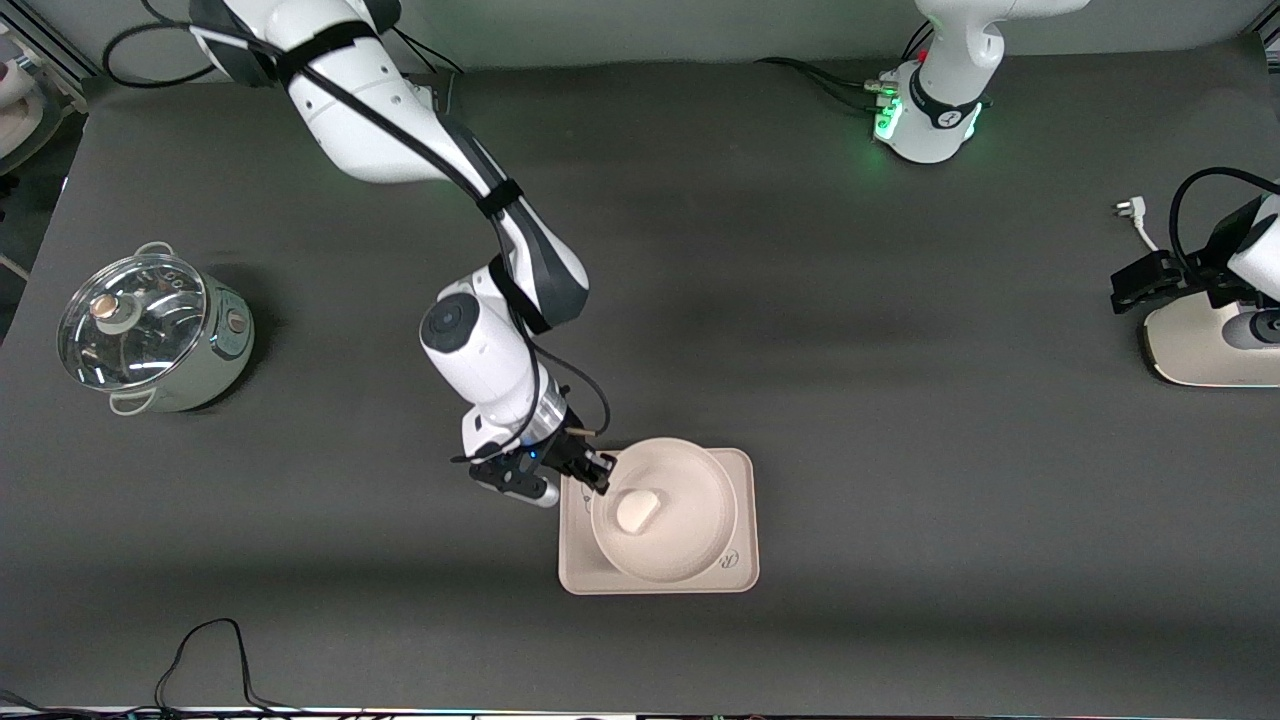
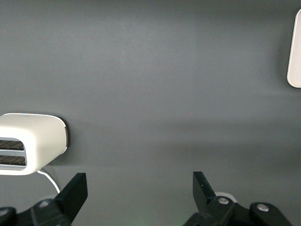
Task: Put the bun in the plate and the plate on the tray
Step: 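Carry the plate with the right gripper onto the white tray, then lower the plate onto the tray and open the right gripper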
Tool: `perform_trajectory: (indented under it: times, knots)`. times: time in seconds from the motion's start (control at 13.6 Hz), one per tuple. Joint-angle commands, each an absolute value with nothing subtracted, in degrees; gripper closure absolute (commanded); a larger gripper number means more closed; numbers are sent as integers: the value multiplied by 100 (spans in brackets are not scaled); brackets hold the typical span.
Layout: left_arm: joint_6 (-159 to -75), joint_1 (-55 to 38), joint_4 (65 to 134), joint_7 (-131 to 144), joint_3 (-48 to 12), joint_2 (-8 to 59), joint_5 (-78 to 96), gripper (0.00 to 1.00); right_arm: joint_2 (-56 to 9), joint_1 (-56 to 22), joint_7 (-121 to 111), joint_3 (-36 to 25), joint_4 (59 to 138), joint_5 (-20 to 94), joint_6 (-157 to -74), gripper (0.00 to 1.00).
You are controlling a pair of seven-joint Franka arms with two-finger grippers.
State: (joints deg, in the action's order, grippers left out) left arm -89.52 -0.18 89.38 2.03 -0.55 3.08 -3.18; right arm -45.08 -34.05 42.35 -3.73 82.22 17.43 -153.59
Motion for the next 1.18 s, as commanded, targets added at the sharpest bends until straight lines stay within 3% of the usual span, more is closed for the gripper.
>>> perform_trajectory:
  times: [0.0, 0.52, 0.59, 0.66, 0.74, 0.89, 1.11]
  knots:
    - [-8868, -70, 8789, 149, -18, 360, -272, 0, -5114, -3419, 4087, -378, 7594, 2004, -15275, 100]
    - [-8868, -70, 8789, 149, -18, 369, -272, 0, -5572, -3445, 4087, -343, 7655, 2013, -15609, 100]
    - [-8868, -70, 8789, 149, -18, 369, -272, 0, -5572, -3437, 4087, -334, 7655, 2021, -15609, 90]
    - [-8868, -70, 8789, 149, -18, 360, -272, 0, -5572, -3437, 4104, -334, 7647, 2030, -15592, 32]
    - [-8868, -70, 8789, 149, -18, 360, -272, 0, -5555, -3428, 4113, -334, 7655, 2048, -15566, 0]
    - [-8868, -70, 8789, 149, -18, 360, -272, 0, -5476, -3419, 4122, -334, 7673, 2065, -15469, 0]
    - [-8868, -70, 8789, 158, -18, 360, -272, 0, -4898, -3349, 4096, -395, 7673, 1996, -14418, 0]
